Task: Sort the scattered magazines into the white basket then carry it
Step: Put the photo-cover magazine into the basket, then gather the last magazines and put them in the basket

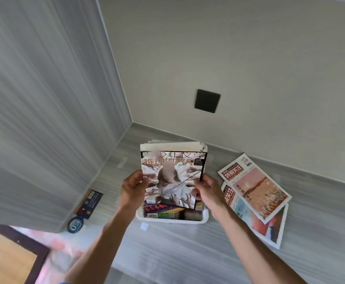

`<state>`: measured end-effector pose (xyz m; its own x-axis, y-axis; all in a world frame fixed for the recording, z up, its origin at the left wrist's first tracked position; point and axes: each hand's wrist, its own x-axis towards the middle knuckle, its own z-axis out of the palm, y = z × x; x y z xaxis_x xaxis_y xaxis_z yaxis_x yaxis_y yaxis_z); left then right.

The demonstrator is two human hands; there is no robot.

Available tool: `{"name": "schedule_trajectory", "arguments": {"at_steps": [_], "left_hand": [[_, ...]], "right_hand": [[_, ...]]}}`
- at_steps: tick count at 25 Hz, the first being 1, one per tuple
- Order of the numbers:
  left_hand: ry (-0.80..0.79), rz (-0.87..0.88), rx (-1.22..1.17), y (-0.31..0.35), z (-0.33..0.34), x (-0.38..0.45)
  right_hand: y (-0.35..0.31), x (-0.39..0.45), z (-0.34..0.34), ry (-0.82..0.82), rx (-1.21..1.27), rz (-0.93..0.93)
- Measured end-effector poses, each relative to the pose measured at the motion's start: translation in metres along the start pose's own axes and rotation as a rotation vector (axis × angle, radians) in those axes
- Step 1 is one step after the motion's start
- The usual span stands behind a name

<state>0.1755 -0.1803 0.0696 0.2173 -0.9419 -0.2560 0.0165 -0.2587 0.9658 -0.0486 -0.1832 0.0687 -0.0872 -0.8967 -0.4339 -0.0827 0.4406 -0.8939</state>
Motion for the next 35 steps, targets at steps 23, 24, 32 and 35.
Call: {"name": "schedule_trajectory", "arguments": {"at_steps": [23,24,32,35], "left_hand": [[-0.406,0.21,0.752,-0.091,0.153,-0.097],[-0.366,0.213,0.763,-0.096,0.155,-0.101],[-0.362,-0.255,0.725,-0.126,0.193,-0.143],[-0.417,-0.423,0.688,-0.142,0.219,-0.159]], "right_hand": [[0.148,0.031,-0.189,0.106,-1.214,0.084],[0.157,0.034,-0.192,0.08,-1.253,0.035],[0.216,-0.077,-0.181,-0.154,-1.376,-0.018],[0.233,-0.125,-0.179,-0.332,-1.427,-0.023]]}}
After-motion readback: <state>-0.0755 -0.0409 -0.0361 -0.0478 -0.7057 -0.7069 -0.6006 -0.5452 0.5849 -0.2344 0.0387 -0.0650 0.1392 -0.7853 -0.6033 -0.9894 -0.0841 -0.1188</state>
